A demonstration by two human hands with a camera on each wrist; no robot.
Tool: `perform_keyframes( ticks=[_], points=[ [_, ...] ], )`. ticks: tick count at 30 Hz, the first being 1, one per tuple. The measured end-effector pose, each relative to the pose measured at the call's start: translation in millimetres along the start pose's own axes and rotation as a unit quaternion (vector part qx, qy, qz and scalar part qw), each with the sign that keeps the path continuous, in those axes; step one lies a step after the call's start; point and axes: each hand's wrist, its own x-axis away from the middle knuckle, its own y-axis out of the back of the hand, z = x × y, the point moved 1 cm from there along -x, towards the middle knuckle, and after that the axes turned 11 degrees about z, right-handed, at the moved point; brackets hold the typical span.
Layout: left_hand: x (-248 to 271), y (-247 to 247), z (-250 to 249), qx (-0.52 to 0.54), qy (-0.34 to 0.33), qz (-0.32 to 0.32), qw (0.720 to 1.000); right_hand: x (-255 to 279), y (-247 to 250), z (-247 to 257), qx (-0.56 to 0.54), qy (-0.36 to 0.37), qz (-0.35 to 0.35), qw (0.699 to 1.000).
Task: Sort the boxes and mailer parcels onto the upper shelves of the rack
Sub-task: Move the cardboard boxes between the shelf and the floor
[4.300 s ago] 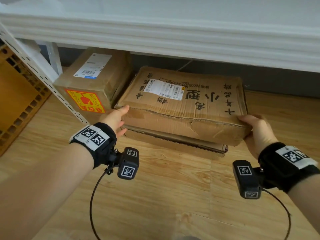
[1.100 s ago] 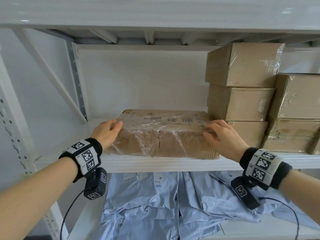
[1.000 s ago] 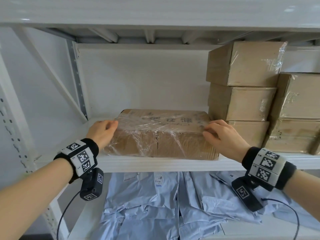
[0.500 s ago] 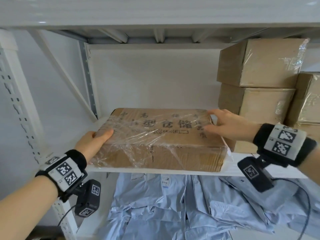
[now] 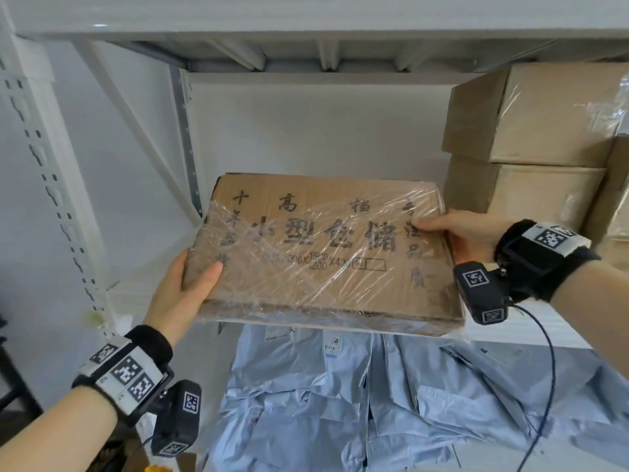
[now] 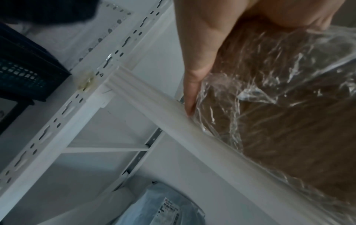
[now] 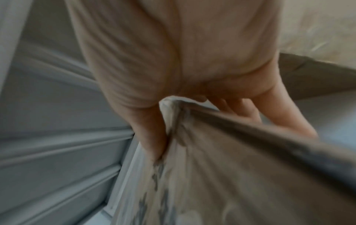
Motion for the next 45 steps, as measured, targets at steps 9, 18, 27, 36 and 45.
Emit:
perform_keyframes(
  ticks=[9, 18, 27, 36, 45],
  points=[
    [16.2, -0.1, 4.7, 0.036, -0.031, 0.027, 0.998, 14.3, -9.4, -16.6, -0.04, 0.078, -0.037, 0.995],
    [38.8, 13.2, 36.4, 0.21, 0.089, 0.095, 0.969, 77.8, -56.0, -29.7, -0.02, 0.25, -0.072, 0.965],
    [118.3, 3.1, 103.7, 0.225, 0.203, 0.116, 0.946, 135.2, -121.2, -82.4, 0.086, 0.288, -0.103, 0.948],
    [210.0, -18.6, 217.1, 0.211, 0.352, 0.128, 0.903, 146.3, -166.6, -223.8, 0.074, 0.192, -0.098, 0.974],
    [304.0, -62.5, 337.6, 0.146, 0.538, 0.168, 0.813, 119.1, -191.6, -412.6, -0.048, -0.009, -0.059, 0.997]
  ],
)
